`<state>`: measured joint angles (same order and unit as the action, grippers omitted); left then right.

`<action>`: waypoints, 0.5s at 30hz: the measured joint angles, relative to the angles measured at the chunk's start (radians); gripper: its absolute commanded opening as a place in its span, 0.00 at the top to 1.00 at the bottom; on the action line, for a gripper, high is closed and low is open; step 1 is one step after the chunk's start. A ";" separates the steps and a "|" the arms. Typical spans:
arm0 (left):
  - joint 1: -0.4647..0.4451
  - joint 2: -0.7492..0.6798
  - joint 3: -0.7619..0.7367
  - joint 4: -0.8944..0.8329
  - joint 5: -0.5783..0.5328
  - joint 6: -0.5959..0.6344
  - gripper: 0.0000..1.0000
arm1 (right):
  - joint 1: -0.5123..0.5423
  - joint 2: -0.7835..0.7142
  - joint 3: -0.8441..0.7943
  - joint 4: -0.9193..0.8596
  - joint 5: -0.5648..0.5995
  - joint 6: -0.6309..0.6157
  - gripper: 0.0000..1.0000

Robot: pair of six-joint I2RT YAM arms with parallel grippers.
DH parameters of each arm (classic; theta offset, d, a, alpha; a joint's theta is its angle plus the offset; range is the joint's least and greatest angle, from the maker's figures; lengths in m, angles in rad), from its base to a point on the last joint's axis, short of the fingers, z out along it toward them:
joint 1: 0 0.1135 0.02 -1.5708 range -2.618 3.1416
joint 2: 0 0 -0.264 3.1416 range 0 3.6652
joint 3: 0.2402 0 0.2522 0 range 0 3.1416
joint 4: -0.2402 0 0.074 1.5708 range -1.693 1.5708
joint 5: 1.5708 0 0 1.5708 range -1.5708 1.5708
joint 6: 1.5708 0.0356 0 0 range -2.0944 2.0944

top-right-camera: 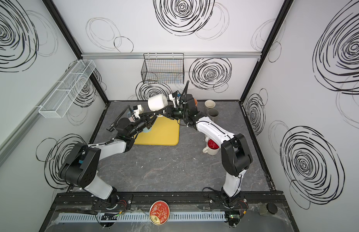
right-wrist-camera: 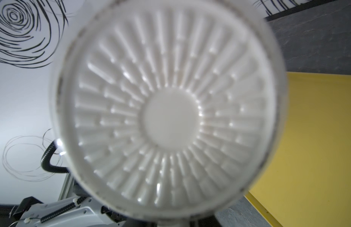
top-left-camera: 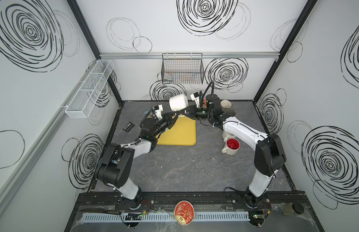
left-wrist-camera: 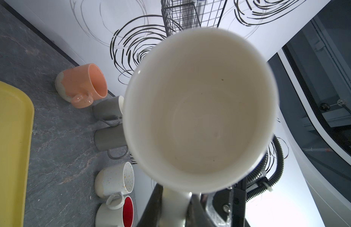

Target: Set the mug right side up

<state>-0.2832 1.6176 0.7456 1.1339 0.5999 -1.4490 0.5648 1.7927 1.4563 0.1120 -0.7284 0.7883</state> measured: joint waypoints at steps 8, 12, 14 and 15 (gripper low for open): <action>-0.035 0.043 0.004 -0.005 -0.021 0.000 1.00 | -0.035 -0.051 -0.014 -0.154 0.055 -0.040 0.61; -0.066 0.087 0.021 -0.023 -0.040 0.006 1.00 | -0.065 -0.094 -0.045 -0.233 0.102 -0.066 0.61; -0.085 0.106 0.037 -0.043 -0.047 0.019 1.00 | -0.079 -0.112 -0.057 -0.267 0.126 -0.076 0.61; -0.097 0.113 0.048 -0.061 -0.052 0.031 1.00 | -0.085 -0.122 -0.063 -0.283 0.138 -0.079 0.61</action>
<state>-0.3805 1.7302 0.7937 1.0729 0.5476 -1.4185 0.4793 1.6711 1.3933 -0.1711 -0.5903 0.7090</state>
